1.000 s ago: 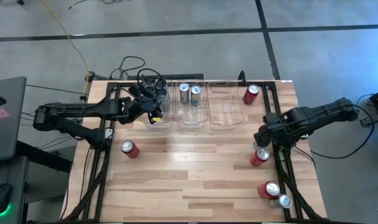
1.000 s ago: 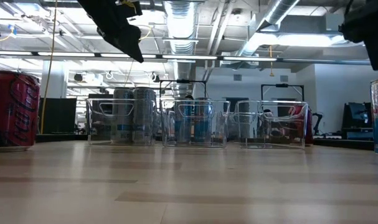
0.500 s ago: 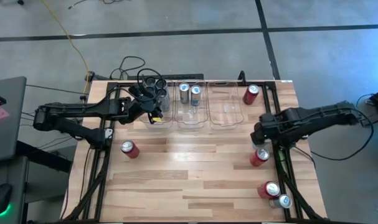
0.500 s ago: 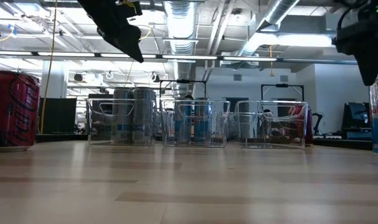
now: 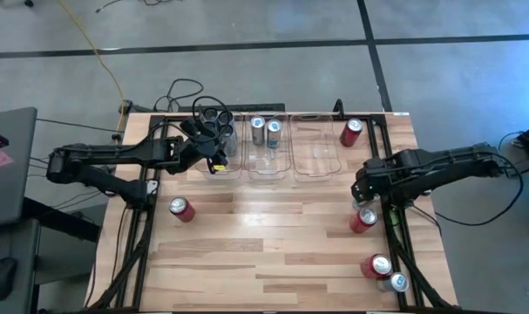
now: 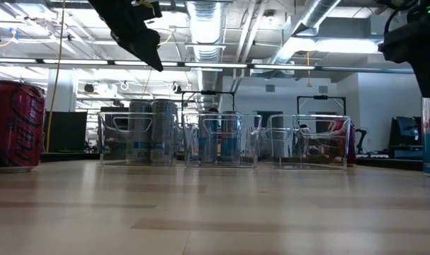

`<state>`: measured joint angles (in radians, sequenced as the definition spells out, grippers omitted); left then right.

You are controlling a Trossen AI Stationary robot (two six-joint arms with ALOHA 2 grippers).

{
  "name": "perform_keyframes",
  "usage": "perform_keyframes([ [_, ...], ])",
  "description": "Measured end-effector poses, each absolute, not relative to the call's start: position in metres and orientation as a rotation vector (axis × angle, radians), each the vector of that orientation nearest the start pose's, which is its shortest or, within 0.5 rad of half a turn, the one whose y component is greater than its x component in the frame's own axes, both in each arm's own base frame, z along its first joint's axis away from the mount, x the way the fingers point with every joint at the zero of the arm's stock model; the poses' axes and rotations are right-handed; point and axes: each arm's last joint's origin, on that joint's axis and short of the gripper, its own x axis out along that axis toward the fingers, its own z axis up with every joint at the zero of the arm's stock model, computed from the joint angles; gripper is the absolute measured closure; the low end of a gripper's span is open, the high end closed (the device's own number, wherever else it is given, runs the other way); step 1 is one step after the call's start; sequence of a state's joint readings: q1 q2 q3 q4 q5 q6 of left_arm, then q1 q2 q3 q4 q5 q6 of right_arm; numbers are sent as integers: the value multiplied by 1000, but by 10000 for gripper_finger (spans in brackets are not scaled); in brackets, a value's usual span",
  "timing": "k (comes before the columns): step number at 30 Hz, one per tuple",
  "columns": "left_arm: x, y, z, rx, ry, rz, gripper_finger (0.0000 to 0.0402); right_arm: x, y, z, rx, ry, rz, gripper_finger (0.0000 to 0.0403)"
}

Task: Sort soda cans
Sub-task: Put the blue soda can into the middle transparent bin

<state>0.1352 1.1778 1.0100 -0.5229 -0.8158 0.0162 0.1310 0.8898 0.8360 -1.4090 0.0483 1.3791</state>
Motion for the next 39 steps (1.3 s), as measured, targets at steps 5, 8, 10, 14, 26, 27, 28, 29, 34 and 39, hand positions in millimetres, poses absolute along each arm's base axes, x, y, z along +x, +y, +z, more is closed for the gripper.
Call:
perform_keyframes([
  [5,233,53,310,228,671,916,52,112,13,259,967,1235,-904,172],
  [8,233,53,310,202,659,925,52,113,13,262,972,1227,-893,173],
  [10,233,53,309,203,662,925,52,117,14,268,979,1197,-852,173],
  [14,231,53,308,214,678,940,52,127,15,283,980,1135,-761,174],
  [26,226,60,306,203,712,991,52,188,18,341,802,1064,-578,174],
  [27,226,61,306,201,713,994,52,196,17,345,776,1064,-568,174],
  [28,226,61,306,199,711,997,52,205,15,349,751,1061,-557,174],
  [29,226,61,306,196,705,998,52,213,13,352,724,1064,-545,174],
  [34,227,62,307,192,695,999,52,255,-5,368,591,1059,-493,175],
  [39,227,62,307,192,696,999,52,291,-32,385,482,1026,-455,175],
])
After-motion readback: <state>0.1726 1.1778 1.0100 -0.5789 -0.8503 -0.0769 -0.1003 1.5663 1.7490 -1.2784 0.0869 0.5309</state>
